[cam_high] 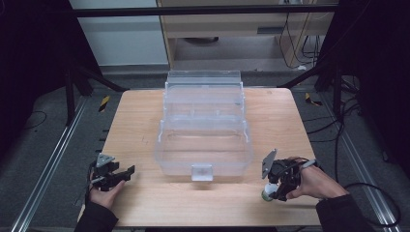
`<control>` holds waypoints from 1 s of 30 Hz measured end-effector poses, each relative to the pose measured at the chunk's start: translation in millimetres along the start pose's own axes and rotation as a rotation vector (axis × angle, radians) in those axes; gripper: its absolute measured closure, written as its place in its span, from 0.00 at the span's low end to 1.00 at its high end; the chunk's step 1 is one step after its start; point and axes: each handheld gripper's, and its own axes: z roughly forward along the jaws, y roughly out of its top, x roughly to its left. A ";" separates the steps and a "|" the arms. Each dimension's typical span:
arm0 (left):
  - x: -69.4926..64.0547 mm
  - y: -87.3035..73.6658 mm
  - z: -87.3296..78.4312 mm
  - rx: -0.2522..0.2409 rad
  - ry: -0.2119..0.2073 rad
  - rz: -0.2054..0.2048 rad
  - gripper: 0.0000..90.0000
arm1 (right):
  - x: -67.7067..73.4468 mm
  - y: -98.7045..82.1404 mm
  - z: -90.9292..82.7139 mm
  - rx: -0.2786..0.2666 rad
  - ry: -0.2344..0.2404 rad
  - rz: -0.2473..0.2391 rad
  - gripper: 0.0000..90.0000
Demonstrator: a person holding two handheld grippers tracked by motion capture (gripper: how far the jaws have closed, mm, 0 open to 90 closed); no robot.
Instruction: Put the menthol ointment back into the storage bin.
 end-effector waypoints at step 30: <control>0.5 -0.1 0.1 0.004 0.002 0.004 0.34 | 0.4 -6.1 35.6 0.026 0.013 -0.034 0.50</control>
